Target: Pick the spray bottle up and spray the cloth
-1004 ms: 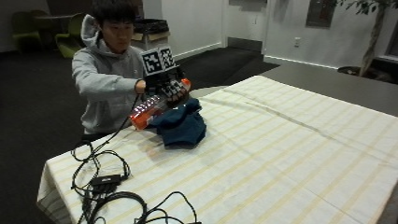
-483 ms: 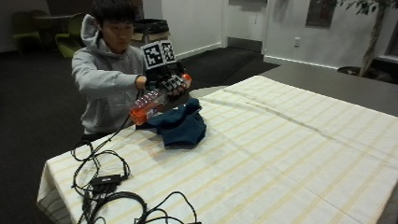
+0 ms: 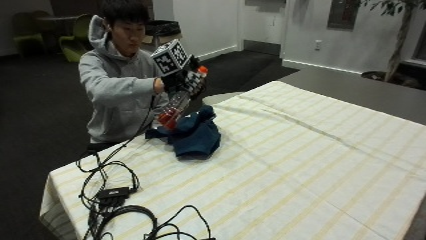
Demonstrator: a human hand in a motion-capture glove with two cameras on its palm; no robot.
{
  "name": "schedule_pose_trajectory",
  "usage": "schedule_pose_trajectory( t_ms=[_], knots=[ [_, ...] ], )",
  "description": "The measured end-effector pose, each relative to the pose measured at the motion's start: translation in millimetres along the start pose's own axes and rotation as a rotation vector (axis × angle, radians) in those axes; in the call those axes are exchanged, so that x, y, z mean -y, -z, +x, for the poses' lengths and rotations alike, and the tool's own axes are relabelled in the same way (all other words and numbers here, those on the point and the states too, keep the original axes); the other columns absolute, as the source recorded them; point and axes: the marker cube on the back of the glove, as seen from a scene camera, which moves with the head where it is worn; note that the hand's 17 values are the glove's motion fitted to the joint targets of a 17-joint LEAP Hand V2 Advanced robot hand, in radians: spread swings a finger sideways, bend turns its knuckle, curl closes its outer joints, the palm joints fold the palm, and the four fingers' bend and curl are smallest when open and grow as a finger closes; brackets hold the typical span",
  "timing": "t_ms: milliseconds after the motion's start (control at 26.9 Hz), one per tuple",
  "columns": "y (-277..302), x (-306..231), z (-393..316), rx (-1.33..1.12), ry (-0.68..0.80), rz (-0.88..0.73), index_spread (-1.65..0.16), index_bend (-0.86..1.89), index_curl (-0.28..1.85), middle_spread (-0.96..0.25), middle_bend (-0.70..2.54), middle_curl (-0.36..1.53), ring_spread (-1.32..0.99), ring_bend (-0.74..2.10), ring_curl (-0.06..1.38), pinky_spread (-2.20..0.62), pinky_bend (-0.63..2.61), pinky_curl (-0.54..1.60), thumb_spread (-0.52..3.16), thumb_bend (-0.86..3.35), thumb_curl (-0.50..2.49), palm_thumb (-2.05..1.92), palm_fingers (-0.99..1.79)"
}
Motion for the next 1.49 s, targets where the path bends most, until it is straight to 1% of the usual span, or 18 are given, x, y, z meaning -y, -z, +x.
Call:
schedule_pose_trajectory(
  t_ms=[149, 297, 409, 558, 706, 818, 1152, 1487],
  knots=[
    [24, 24, -48, 0.171, -0.011, 0.147, -0.24, 0.35, 0.56, -0.15, 0.57, 0.5, -0.19, 0.6, 0.47, -0.3, 0.44, 0.39, 0.08, -0.03, 0.75, 1.01, 1.39],
    [40, 53, -95, 0.316, 0.012, 0.272, -0.24, 0.35, 0.56, -0.15, 0.57, 0.5, -0.19, 0.6, 0.47, -0.3, 0.44, 0.39, 0.08, -0.03, 0.75, 1.01, 1.39],
    [39, 71, -119, 0.414, 0.003, 0.343, -0.24, 0.35, 0.56, -0.15, 0.57, 0.5, -0.19, 0.6, 0.47, -0.3, 0.44, 0.39, 0.08, -0.03, 0.75, 1.01, 1.39],
    [22, 93, -142, 0.556, -0.06, 0.421, -0.24, 0.34, 0.56, -0.15, 0.57, 0.5, -0.19, 0.6, 0.47, -0.31, 0.44, 0.39, 0.08, -0.03, 0.75, 1.01, 1.39],
    [-11, 112, -158, 0.709, -0.156, 0.439, -0.24, 0.34, 0.56, -0.15, 0.57, 0.5, -0.19, 0.6, 0.47, -0.31, 0.44, 0.39, 0.08, -0.03, 0.75, 1.01, 1.39],
    [-35, 122, -164, 0.762, -0.193, 0.428, -0.24, 0.34, 0.56, -0.15, 0.57, 0.5, -0.19, 0.6, 0.47, -0.31, 0.44, 0.39, 0.09, -0.03, 0.76, 1.01, 1.38],
    [-84, 137, -163, 0.791, -0.2, 0.418, -0.24, 0.33, 0.56, -0.14, 0.57, 0.5, -0.19, 0.61, 0.47, -0.31, 0.44, 0.39, 0.09, -0.03, 0.76, 1.01, 1.38],
    [-122, 144, -153, 0.826, -0.207, 0.462, -0.24, 0.33, 0.56, -0.14, 0.57, 0.5, -0.19, 0.6, 0.47, -0.31, 0.44, 0.39, 0.09, -0.03, 0.76, 1.01, 1.38]
  ],
)
